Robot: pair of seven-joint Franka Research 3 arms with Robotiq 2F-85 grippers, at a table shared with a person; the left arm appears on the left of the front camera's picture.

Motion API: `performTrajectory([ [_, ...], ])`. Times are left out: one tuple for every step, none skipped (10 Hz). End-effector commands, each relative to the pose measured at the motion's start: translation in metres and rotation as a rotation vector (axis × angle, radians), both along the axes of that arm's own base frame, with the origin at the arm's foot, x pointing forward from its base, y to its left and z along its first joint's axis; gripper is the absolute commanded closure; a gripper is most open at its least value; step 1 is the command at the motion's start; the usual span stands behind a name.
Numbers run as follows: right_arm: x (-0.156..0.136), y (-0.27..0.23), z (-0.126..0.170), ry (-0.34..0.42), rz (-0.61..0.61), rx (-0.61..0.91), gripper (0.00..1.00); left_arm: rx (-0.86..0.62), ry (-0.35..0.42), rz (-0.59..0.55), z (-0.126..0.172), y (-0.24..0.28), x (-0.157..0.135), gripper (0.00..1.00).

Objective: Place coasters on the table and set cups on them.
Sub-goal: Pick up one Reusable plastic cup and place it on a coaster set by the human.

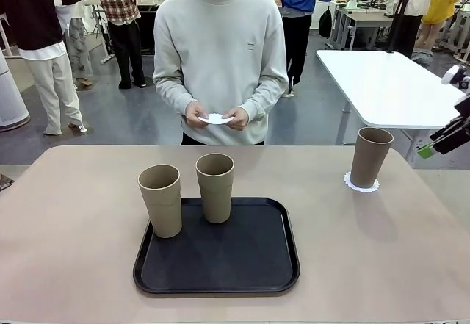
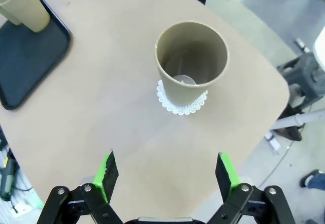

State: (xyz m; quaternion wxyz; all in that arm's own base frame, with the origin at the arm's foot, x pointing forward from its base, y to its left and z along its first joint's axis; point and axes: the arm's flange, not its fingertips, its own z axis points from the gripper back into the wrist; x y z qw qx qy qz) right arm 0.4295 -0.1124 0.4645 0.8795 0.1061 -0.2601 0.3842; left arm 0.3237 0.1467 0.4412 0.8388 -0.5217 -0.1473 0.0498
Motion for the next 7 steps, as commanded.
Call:
performTrajectory([
  [-0.019, 0.026, 0.016, 0.014, -0.023, -0.101, 0.00, -0.004, -0.014, -0.003, -0.001, 0.001, -0.001, 0.00],
  [-0.027, 0.040, 0.025, 0.033, -0.017, -0.161, 0.00, -0.004, -0.014, -0.003, -0.001, 0.001, -0.001, 0.00],
  [-0.036, 0.054, 0.037, 0.068, -0.025, -0.221, 0.00, -0.004, -0.014, -0.003, -0.001, 0.001, -0.001, 0.00],
  [-0.044, 0.069, 0.049, 0.138, -0.029, -0.238, 0.00, -0.004, -0.014, -0.003, -0.001, 0.001, -0.001, 0.00],
  [-0.050, 0.079, 0.055, 0.159, -0.015, -0.243, 0.00, -0.004, -0.014, -0.003, -0.001, 0.001, -0.001, 0.00],
  [-0.047, 0.090, 0.055, 0.170, -0.018, -0.272, 0.00, -0.004, -0.014, -0.003, -0.001, 0.001, -0.001, 0.00],
  [-0.040, 0.066, 0.049, 0.100, -0.018, -0.244, 0.00, -0.004, -0.014, -0.003, -0.001, 0.001, -0.001, 0.00],
])
